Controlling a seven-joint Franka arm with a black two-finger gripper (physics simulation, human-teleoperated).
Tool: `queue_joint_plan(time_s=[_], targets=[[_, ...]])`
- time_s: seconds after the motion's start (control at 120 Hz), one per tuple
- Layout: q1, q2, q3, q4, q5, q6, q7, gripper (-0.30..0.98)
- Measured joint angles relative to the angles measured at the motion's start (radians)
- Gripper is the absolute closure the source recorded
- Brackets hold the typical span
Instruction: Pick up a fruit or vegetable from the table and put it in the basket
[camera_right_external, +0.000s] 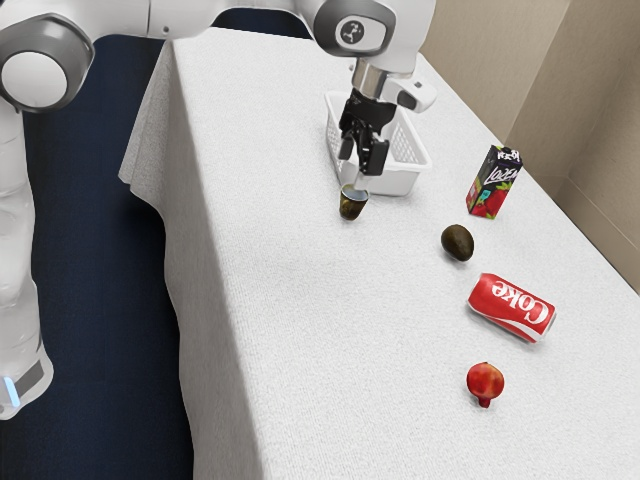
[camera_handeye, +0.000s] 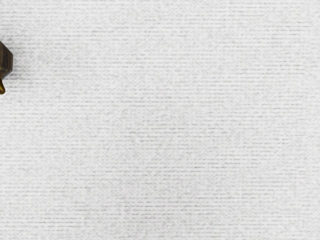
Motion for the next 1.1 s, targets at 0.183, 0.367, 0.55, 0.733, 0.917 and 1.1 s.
queue_joint_plan(time_s=[0.183, 0.367, 0.55, 0.733, 0.917, 1.1], targets=[[0.040, 0.076, -0.009, 0.162, 0.012, -0.028, 0.017, 0.00], [0.077, 0.116, -0.041, 0.209, 0.014, -0.040, 0.030, 0.00], [0.037, 0.298, -0.202, 0.465, 0.046, -0.089, 0.062, 0.00], [-0.020, 0.348, -0.290, 0.520, 0.080, -0.138, 0.103, 0.00], [-0.077, 0.346, -0.297, 0.505, 0.114, -0.148, 0.135, 0.00], [-0.079, 0.344, -0.299, 0.465, 0.110, -0.137, 0.158, 0.00]])
